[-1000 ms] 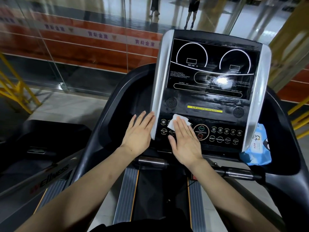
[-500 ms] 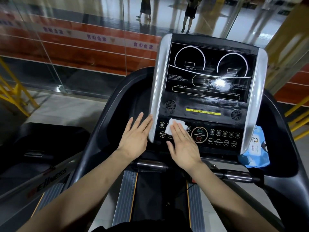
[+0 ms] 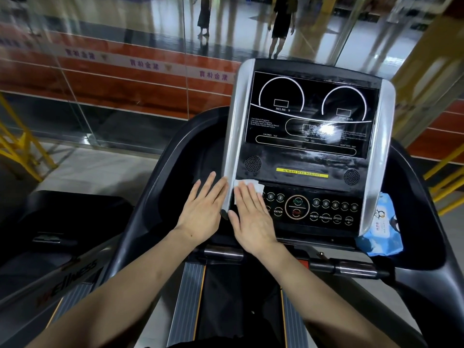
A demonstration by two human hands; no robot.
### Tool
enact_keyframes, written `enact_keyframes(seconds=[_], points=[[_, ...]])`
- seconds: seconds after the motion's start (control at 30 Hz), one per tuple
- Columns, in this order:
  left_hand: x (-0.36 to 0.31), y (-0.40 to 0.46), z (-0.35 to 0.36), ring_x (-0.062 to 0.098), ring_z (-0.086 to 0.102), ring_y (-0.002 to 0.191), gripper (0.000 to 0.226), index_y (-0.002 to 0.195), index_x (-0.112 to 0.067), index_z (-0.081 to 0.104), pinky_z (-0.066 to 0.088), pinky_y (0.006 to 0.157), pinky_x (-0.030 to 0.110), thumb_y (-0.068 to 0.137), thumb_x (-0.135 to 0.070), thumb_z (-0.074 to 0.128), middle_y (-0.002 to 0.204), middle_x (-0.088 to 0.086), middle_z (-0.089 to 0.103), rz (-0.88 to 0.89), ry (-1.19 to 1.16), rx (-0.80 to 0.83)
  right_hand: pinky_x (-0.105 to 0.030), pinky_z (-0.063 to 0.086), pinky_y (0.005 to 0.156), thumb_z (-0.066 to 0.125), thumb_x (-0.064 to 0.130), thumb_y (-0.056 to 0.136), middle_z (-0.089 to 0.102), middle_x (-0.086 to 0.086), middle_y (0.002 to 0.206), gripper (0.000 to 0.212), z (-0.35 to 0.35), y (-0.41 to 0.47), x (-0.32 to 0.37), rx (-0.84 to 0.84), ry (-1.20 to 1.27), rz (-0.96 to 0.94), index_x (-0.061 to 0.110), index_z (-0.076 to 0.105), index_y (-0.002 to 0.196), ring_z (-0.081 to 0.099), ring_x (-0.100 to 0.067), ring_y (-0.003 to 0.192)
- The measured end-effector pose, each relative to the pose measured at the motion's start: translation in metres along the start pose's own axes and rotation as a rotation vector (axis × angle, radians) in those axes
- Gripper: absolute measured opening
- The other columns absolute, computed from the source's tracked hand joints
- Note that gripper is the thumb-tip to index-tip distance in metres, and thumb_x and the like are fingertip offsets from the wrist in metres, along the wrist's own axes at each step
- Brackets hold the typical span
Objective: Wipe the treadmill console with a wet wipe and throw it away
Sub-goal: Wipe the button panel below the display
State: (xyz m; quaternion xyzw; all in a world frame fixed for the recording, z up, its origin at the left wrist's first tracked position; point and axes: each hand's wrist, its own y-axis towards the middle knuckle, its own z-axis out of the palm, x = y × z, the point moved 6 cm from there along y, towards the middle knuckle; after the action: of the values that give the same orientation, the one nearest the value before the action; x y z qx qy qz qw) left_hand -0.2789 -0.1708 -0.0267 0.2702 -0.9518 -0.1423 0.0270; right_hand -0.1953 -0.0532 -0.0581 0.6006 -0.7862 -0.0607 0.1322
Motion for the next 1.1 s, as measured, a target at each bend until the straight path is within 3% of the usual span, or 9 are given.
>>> enact_keyframes(seconds=[0.3,0.5,0.77,1.1], points=[[0.001,-0.003,0.003,0.030,-0.005,0.161,0.084,0.165,-0.011,0.015,0.009,0.130,0.053,0.092,-0.016,0.056,0.175,0.002,0.009,-0.007,-0.015,0.009,-0.042,0.009,0.132,0.021,0.048,0.110,-0.003,-0.003,0.176,0.068,-0.006,-0.032,-0.047,-0.025,0.001,0.130,0.013,0.010,0.167,-0.011,-0.013,0.161],[-0.001,-0.004,0.003,0.029,-0.006,0.161,0.080,0.165,-0.012,0.012,0.009,0.130,0.053,0.094,-0.018,0.050,0.175,0.003,0.006,-0.005,-0.007,0.011,-0.042,0.004,0.132,0.022,0.049,0.111,-0.002,0.002,0.176,0.067,-0.001,0.000,-0.005,0.012,0.006,-0.025,0.016,0.008,0.168,-0.013,-0.012,0.161],[-0.009,-0.006,0.003,0.028,-0.014,0.160,0.071,0.164,-0.011,0.008,0.005,0.130,0.055,0.101,-0.028,0.036,0.174,0.006,-0.002,-0.018,-0.022,0.020,-0.043,0.012,0.132,0.023,0.054,0.111,0.001,0.001,0.176,0.070,-0.005,0.000,-0.013,0.005,-0.063,-0.062,0.015,0.012,0.167,-0.008,-0.012,0.161],[-0.059,0.015,0.010,0.029,-0.008,0.161,0.073,0.165,-0.011,0.015,0.010,0.129,0.057,0.101,-0.025,0.048,0.174,0.008,0.000,0.008,-0.002,-0.009,-0.040,0.012,0.132,0.023,0.054,0.111,0.003,0.004,0.176,0.068,-0.019,-0.023,-0.062,0.010,-0.023,0.009,0.018,0.013,0.167,-0.006,-0.009,0.161]])
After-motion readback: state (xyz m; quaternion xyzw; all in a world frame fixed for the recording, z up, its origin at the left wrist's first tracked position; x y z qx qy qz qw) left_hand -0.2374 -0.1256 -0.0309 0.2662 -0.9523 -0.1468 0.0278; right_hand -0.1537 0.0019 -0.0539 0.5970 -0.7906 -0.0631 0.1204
